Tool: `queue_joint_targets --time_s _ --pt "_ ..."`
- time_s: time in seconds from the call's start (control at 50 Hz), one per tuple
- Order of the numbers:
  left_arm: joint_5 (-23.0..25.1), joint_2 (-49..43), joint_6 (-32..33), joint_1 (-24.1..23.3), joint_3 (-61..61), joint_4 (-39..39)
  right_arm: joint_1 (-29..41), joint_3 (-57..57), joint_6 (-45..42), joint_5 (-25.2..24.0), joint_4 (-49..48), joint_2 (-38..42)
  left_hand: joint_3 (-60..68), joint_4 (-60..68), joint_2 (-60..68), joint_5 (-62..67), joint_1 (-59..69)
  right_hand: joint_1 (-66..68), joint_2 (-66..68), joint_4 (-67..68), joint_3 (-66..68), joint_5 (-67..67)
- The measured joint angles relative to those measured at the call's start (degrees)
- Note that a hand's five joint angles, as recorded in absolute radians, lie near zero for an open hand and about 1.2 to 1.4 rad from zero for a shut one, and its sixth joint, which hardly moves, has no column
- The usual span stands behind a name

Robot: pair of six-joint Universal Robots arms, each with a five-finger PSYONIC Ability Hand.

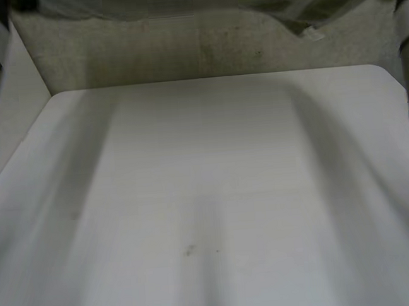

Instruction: Fold the towel.

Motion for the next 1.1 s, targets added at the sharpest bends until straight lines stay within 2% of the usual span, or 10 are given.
queue_joint_targets --time_s 0.1,0.2,0.34,0.44,0.54,0.66,0.84,0.96,1.02,1.1 --pt "1.12 -1.29 0.3 0.0 -11.9 0.32 -0.39 9.58 -0.01 -4.15 0.51 1.44 0.0 0.0 0.0 0.0 0.0 0.0 0.0 0.0 0.0 0.05" --pt "3.33 -6.59 0.79 -0.05 -22.26 3.84 -0.54 16.98 -0.36 -9.08 0.79 7.43 0.0 0.0 0.0 0.0 0.0 0.0 0.0 0.0 0.0 0.06" --pt "4.07 -13.34 2.72 -0.22 -28.03 6.48 -0.51 19.9 -1.87 -10.33 2.63 13.98 0.0 0.0 0.0 0.0 0.0 0.0 0.0 0.0 0.0 0.09" --pt "3.9 -16.16 9.29 -0.32 -31.22 4.88 -0.56 20.5 -5.57 -9.42 9.29 16.33 0.0 0.0 0.0 0.0 0.0 0.0 0.0 0.0 0.0 0.11" --pt "2.92 -12.63 17.54 0.06 -34.85 -0.78 -1.16 20.78 -8.1 -7.51 18.38 13.07 0.0 0.0 0.0 0.0 0.0 0.0 0.0 0.0 0.0 0.11" --pt "0.48 -4.19 21.34 0.55 -39.41 -9.56 -3.44 22.77 -10.4 -6.58 28.84 6.0 0.0 0.0 0.0 0.0 0.0 0.0 0.0 0.0 0.0 0.12" --pt "-1.18 12.4 25.56 0.97 -46.23 -32.27 -7.59 28.1 -20.56 -7.45 46.01 -6.81 0.0 0.0 0.0 0.0 0.0 0.0 0.0 0.0 0.0 0.12" --pt "-0.46 14.44 31.1 1.22 -45.23 -35.84 -8.44 28.85 -23.01 -8.64 46.0 -8.42 0.0 0.0 0.0 0.0 0.0 0.0 0.0 0.0 0.0 0.13" --pt "-0.27 11.76 32.47 1.01 -42.91 -33.37 -8.33 28.2 -22.36 -8.91 43.0 -6.76 0.0 0.0 0.0 0.0 0.0 0.0 0.0 0.0 0.0 0.12" --pt "-0.41 2.75 32.9 0.14 -35.82 -26.54 -6.69 23.78 -17.58 -7.73 33.87 0.17 0.0 0.0 0.0 0.0 0.0 0.0 0.0 0.0 0.0 0.13"
